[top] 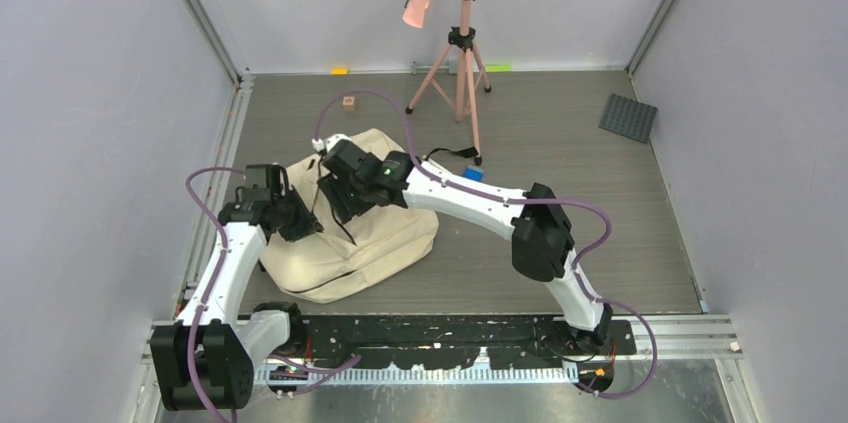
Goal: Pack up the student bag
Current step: Adjust the student bag at the center of the board.
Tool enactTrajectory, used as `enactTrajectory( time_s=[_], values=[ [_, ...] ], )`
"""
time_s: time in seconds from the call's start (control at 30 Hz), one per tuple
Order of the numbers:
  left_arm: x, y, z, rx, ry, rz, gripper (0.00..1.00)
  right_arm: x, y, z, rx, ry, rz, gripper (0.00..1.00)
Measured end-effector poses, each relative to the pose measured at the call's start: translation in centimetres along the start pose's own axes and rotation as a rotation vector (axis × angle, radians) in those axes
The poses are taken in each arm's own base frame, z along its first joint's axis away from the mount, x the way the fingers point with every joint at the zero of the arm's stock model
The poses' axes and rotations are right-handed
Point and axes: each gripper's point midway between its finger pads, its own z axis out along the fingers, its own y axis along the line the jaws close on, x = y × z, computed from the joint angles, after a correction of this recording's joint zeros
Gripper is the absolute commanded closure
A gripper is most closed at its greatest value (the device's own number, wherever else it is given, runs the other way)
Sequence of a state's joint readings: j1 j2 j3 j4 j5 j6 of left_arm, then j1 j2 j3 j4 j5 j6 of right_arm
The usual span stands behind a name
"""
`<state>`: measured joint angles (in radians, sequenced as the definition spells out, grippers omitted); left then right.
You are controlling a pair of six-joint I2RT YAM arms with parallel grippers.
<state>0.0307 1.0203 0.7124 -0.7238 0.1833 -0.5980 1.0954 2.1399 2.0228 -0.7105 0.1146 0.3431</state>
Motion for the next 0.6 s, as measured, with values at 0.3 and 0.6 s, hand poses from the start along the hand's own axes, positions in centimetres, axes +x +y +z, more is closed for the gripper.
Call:
enactTrajectory(
  time_s=[0.3, 0.6],
  values=[
    [0.1, 0.0, 0.1, 0.010, -0.010, 0.000, 0.99, 5.7, 0.6, 1.2, 0.053, 0.106, -0.127, 0.39],
    [0.2, 0.2, 0.2, 0.008, -0.009, 0.000, 1.00, 6.7, 1.0, 1.3, 0.103, 0.107, -0.246, 0.37]
  ],
)
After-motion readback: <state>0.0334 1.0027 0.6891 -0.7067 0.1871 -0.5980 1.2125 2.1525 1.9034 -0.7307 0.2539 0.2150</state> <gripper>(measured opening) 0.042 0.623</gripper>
